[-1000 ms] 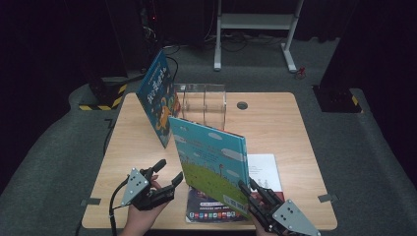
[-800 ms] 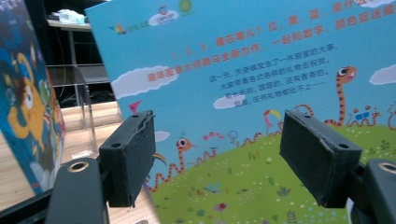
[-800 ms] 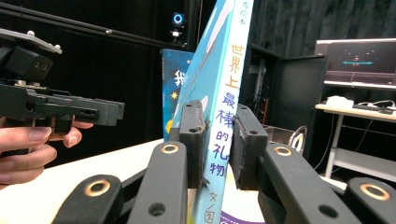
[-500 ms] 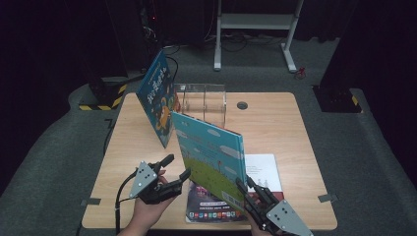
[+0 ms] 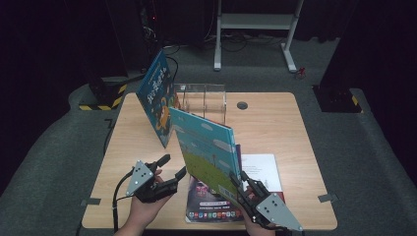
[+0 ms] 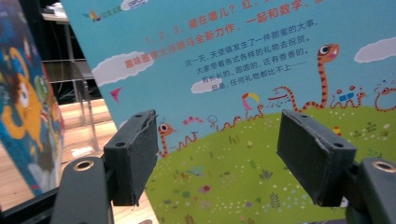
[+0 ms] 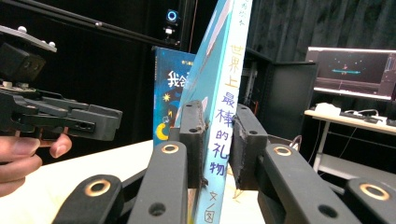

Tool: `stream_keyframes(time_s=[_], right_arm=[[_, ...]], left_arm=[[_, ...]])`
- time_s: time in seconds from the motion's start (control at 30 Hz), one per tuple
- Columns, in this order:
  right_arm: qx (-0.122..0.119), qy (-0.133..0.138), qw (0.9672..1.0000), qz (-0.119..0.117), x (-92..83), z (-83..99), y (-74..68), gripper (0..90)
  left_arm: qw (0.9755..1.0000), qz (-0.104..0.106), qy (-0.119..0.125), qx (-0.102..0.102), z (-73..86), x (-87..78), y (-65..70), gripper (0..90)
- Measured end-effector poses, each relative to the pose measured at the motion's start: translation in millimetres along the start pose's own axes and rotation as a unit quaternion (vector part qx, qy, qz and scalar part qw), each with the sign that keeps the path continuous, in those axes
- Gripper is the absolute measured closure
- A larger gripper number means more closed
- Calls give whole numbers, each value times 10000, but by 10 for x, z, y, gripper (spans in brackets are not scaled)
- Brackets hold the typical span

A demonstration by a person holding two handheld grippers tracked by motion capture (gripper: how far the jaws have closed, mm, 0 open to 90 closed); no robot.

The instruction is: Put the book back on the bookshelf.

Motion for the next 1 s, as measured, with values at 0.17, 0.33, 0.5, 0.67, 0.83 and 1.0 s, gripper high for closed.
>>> stream_keyframes(time_s=[0.17, 0.33, 0.5, 0.67, 0.83, 1.0], right_arm=[[-60, 13, 10000, 61, 73, 38, 1, 773], [-18, 50, 9999, 131, 92, 87, 22, 773], [90, 13, 9999, 46, -25, 128, 27, 777], [192, -155, 9997, 18, -171, 183, 2, 782], [419, -328, 9985, 138, -249, 239, 37, 783], [580, -409, 9973, 192, -285, 287, 59, 784]], left_arm=[[9998, -142, 3, -99, 1, -29, -119, 293], [9998, -192, -33, -105, 23, -42, -167, 295], [9996, -192, -65, -174, 50, -37, -173, 297], [9997, -201, -83, -108, 63, -32, -159, 298], [9997, -180, -149, -82, 100, -26, -133, 299], [9996, -22, -259, -100, 136, -4, -49, 295]])
Point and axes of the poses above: each handheld gripper's, and its own axes: x roughly forward along the jaws, z roughly out of its underside, y roughly to its right, the point moved 9 cm from there along x, roughly forward along the jaws, and after that the axes turned 13 degrees about y, right-handed, at the moved point
